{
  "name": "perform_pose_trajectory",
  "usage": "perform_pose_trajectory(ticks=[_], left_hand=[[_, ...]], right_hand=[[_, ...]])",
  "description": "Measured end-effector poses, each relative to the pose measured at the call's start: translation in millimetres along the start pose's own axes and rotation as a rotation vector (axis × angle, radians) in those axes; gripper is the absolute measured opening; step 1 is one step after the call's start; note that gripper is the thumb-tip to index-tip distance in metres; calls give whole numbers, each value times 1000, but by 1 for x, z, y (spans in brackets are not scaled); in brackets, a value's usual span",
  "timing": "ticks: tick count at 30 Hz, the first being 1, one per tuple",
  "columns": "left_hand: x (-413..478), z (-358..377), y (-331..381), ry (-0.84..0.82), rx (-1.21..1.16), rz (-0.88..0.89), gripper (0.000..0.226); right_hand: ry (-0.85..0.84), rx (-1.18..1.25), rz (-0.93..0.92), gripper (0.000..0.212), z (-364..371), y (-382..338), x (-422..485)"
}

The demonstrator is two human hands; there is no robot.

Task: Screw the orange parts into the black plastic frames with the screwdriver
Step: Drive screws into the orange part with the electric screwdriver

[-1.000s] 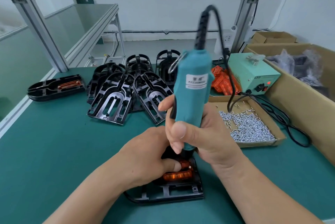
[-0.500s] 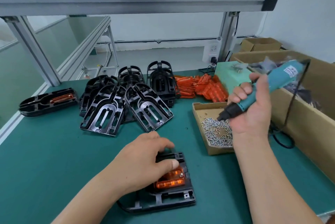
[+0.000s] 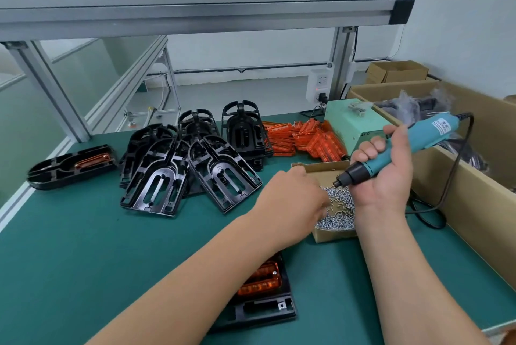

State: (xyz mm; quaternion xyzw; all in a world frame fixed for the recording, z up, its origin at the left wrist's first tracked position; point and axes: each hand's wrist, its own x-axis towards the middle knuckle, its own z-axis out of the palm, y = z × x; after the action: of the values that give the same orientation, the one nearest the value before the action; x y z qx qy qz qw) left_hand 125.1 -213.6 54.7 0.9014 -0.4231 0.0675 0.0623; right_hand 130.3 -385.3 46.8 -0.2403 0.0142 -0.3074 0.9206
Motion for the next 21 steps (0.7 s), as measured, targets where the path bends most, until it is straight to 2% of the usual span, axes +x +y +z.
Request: perform_pose_trajectory(ticks=[4, 9, 17, 21], left_hand=[[20, 2, 1, -146, 10, -24, 26], [34, 0, 8, -217, 81, -4, 33], [28, 7, 9, -162, -136, -48, 11], [22, 11, 7, -107, -229, -59, 15]], right_hand=[[28, 26, -3, 16, 0, -1, 1], [64, 30, -25, 16, -1, -3, 2], [115, 81, -30, 17, -1, -8, 5], [116, 81, -33, 16, -1, -9, 6]])
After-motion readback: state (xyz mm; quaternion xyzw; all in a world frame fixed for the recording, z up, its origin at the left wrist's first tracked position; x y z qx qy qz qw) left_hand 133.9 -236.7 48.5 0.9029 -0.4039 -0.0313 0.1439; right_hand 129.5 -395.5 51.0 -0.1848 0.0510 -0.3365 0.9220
